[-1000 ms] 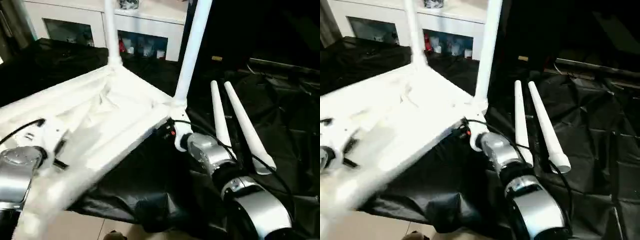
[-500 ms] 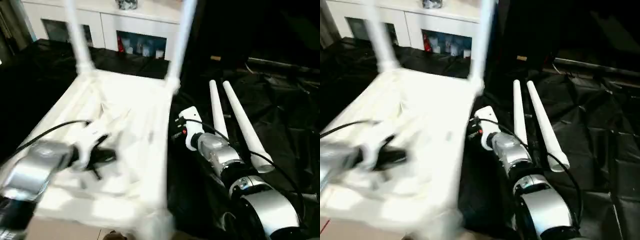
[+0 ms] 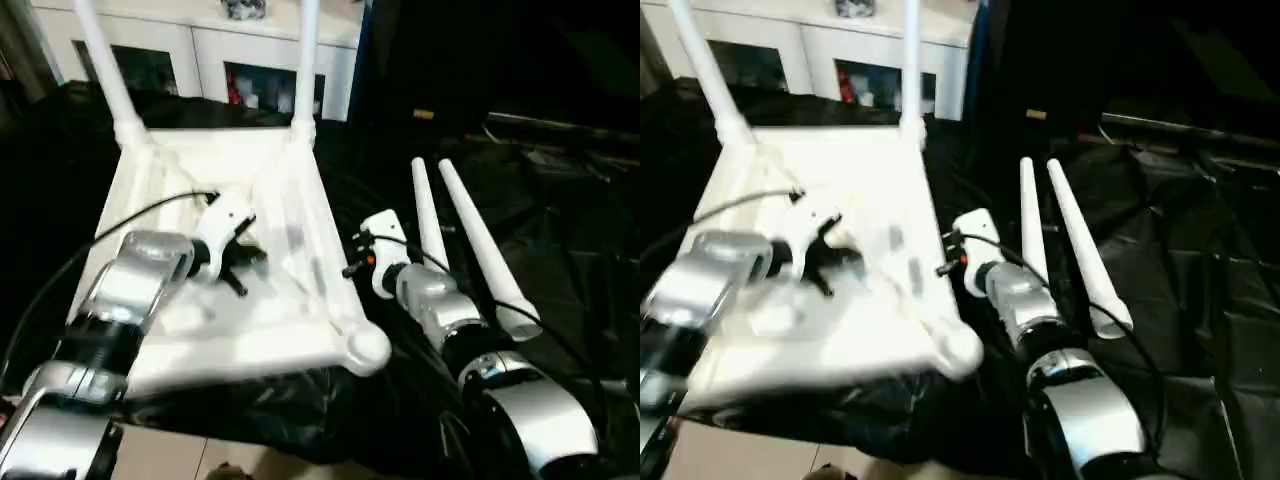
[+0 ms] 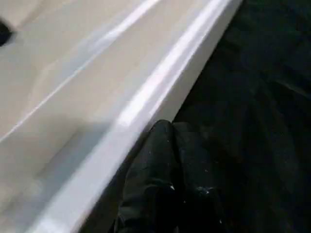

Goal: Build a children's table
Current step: Rotate table base

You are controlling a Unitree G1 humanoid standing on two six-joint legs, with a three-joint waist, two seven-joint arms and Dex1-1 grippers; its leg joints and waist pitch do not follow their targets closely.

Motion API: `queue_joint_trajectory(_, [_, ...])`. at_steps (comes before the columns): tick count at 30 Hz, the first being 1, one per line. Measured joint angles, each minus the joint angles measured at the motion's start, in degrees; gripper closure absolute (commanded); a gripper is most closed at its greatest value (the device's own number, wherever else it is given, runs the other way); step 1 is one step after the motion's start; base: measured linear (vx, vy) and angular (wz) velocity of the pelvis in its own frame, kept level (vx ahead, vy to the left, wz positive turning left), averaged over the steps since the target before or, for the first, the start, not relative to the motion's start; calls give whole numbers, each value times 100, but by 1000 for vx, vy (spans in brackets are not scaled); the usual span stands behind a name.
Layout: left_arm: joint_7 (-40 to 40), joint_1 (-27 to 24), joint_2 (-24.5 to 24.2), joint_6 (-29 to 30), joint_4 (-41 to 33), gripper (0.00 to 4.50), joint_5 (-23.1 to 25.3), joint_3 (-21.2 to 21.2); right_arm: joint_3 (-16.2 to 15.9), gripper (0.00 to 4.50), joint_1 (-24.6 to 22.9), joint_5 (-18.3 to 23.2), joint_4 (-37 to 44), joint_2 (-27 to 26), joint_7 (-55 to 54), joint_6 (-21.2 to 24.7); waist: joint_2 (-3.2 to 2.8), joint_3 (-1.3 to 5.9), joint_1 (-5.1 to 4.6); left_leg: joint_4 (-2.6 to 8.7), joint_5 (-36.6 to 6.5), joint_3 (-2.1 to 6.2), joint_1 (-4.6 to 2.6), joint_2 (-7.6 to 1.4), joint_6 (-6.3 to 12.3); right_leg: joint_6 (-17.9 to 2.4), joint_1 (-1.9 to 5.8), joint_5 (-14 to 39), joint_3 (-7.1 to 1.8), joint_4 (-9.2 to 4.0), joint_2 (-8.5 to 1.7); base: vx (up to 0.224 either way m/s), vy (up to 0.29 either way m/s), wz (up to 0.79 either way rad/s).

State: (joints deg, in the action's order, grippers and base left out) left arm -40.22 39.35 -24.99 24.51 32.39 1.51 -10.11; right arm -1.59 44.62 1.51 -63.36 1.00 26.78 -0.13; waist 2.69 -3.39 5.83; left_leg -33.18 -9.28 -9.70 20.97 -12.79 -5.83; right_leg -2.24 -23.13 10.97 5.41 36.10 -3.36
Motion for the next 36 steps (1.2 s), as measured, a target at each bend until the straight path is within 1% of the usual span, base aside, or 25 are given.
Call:
queue_joint_trajectory(3, [351,55,78,-472,332,450,127,15,1,442,-4,6,187,-3,-16,-5,-1,-1,21,0,0,0,2,-1,0,0,-1,0,0,-2,0,0,0,0])
queue_joint_trajectory(5, [411,40,102,-622,320,450,156,39,8,442,-72,15,529,65,-32,25,-1,-1,57,0,0,0,6,-1,0,0,-2,0,1,-5,0,0,0,0])
queue_joint_trajectory(6, [267,-138,115,-612,-59,450,10,199,16,442,-221,36,1036,163,-58,263,-1,-1,80,0,0,0,8,-1,1,1,-2,2,0,-11,0,0,0,0])
queue_joint_trajectory(9, [-117,-379,128,-559,-775,450,-413,430,142,442,-381,131,1773,479,-28,834,2,1,138,-2,0,-6,9,-1,2,1,0,5,-1,-15,-2,0,0,0])
queue_joint_trajectory(11, [-244,-403,134,-564,-989,450,-575,482,183,442,-450,210,2036,553,73,1096,4,2,132,-1,0,-8,7,-1,2,2,0,5,-1,-14,-2,0,0,0])
queue_joint_trajectory(12, [-350,-584,93,-580,-1385,450,-722,496,175,442,-622,291,2454,566,177,1295,4,2,127,4,0,-7,4,-1,2,3,0,6,-1,-15,-2,0,0,0])
queue_joint_trajectory(13, [-421,-716,87,-584,-1636,450,-804,485,186,416,-716,349,2635,594,207,1407,4,2,120,4,0,-9,0,-2,2,7,1,9,-2,-13,-2,0,0,0])
queue_joint_trajectory(14, [-472,-799,87,-590,-1778,450,-864,467,216,416,-766,377,2734,629,220,1478,5,1,112,4,0,-8,1,-2,1,7,0,9,-2,-12,-2,0,0,0])
queue_joint_trajectory(15, [-462,-956,101,-474,-2047,450,-966,491,313,416,-829,372,2911,648,-30,1648,6,0,93,7,0,-10,2,-2,1,8,-3,9,-2,-12,-2,0,0,0])
queue_joint_trajectory(16, [-449,-1044,128,-351,-2239,450,-1040,509,406,400,-868,369,3030,688,-221,1783,6,0,87,6,0,-10,0,-1,1,8,-2,10,-2,-10,-2,0,0,0])
queue_joint_trajectory(17, [-431,-1113,174,-212,-2420,430,-1099,544,499,400,-903,364,3167,741,-395,1930,7,-1,87,6,0,-11,1,-1,1,9,-2,9,-2,-10,-2,0,0,0])
queue_joint_trajectory(18, [-368,-1186,221,-59,-2609,409,-1134,589,629,380,-905,363,3314,772,-603,2117,7,-1,85,6,1,-12,0,-1,0,11,-1,10,-2,-9,-2,0,0,0])
queue_joint_trajectory(20, [-208,-1214,357,124,-2799,409,-1183,664,788,374,-902,366,3540,786,-859,2347,7,-1,79,5,1,-13,-1,-1,0,14,0,8,-2,-8,-2,0,0,0])
queue_joint_trajectory(22, [169,-1239,650,161,-3012,374,-1207,813,1005,347,-887,404,3823,761,-1217,2892,7,-1,70,4,2,-12,0,0,-1,23,1,7,-2,-8,-2,0,0,0])
queue_joint_trajectory(23, [390,-1258,783,161,-3109,374,-1206,874,1105,347,-877,447,3940,758,-1356,3221,9,0,68,3,2,-11,0,0,-2,25,1,6,-3,-8,-2,0,0,0])
queue_joint_trajectory(24, [625,-1275,869,159,-3196,364,-1196,910,1202,332,-873,474,4087,761,-1473,3582,10,1,63,3,2,-11,-1,0,-2,26,1,5,-3,-8,-1,0,0,0])
queue_joint_trajectory(25, [743,-1286,874,159,-3240,361,-1182,917,1251,328,-864,488,4145,766,-1526,3749,12,2,60,3,2,-12,0,0,-2,30,1,7,-3,-8,-1,0,0,0])
queue_joint_trajectory(28, [1062,-1400,951,221,-3400,326,-1120,935,1255,297,-865,494,4311,816,-1641,4081,12,2,21,3,3,-12,0,0,-3,50,-1,17,-4,-8,0,0,0,0])
queue_joint_trajectory(29, [1094,-1437,967,265,-3428,326,-1101,931,1255,297,-865,494,4323,815,-1664,4115,13,2,15,3,3,-12,-1,0,-3,53,-1,19,-4,-8,0,0,0,0])
queue_joint_trajectory(30, [1168,-1512,975,320,-3437,321,-1022,909,1247,286,-865,487,4324,812,-1729,4170,18,1,6,3,3,-14,2,1,-3,56,-3,21,-4,-8,0,0,0,0])
queue_joint_trajectory(32, [1246,-1628,962,331,-3436,307,-896,907,1240,272,-865,454,4324,813,-1816,4240,21,0,0,3,3,-14,3,1,-3,60,-2,24,-4,-8,0,0,0,0])
queue_joint_trajectory(33, [1339,-1711,961,333,-3433,290,-834,909,1224,253,-869,437,4365,825,-1815,4302,22,-1,0,2,3,-14,5,1,-3,62,-3,25,-4,-10,0,0,0,0])
queue_joint_trajectory(34, [1395,-1766,962,333,-3433,290,-809,908,1199,253,-881,437,4467,838,-1800,4395,22,-1,2,2,3,-14,7,1,-3,63,-3,25,-5,-12,0,0,0,0])
queue_joint_trajectory(35, [1442,-1802,962,333,-3431,279,-797,909,1153,234,-882,438,4547,856,-1785,4465,22,-1,3,2,3,-13,6,1,-3,64,-2,26,-5,-12,0,0,0,0])
queue_joint_trajectory(36, [1465,-1833,961,329,-3431,273,-807,910,1093,228,-882,436,4654,881,-1785,4603,24,0,4,1,3,-12,6,1,-3,64,-2,26,-5,-12,0,0,0,0])
